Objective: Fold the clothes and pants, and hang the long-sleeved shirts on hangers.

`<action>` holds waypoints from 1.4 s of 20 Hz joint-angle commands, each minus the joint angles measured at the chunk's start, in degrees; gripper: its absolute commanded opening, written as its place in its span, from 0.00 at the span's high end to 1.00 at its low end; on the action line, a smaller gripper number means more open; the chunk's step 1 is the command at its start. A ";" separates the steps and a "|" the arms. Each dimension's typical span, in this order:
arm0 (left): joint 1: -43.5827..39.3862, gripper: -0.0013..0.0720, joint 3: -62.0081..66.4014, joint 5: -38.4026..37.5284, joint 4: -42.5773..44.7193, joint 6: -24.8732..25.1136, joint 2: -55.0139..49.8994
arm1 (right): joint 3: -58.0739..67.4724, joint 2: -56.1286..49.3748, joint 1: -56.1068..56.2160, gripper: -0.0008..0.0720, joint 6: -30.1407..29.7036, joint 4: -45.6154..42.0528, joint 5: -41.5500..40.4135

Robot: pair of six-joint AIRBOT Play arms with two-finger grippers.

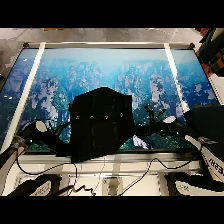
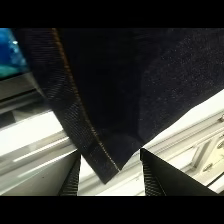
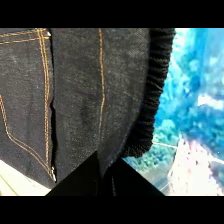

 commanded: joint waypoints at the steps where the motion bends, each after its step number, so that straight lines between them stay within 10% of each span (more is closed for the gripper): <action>1: 0.00 0.44 -2.10 2.80 -1.97 3.65 -0.04 | -0.02 0.02 0.11 0.93 0.02 0.57 0.42; 5: 0.00 0.44 -4.66 5.20 -1.53 5.09 -0.04 | 0.74 0.04 0.11 0.93 0.00 0.59 1.70; 7: 0.00 0.78 -4.79 5.01 -1.53 5.86 -0.04 | 2.67 0.07 0.13 0.93 0.00 0.55 2.14; 11: 0.02 0.95 -4.79 5.20 -1.79 6.25 -0.02 | 8.28 0.07 0.22 0.93 0.02 0.46 4.87; 25: 8.02 0.95 40.72 -4.68 -26.73 12.09 6.23 | 34.07 22.16 0.22 0.93 0.70 -11.19 8.81; 28: 14.38 0.95 50.18 -1.57 -34.03 12.24 12.39 | 38.21 28.61 0.22 0.93 8.96 -11.08 8.85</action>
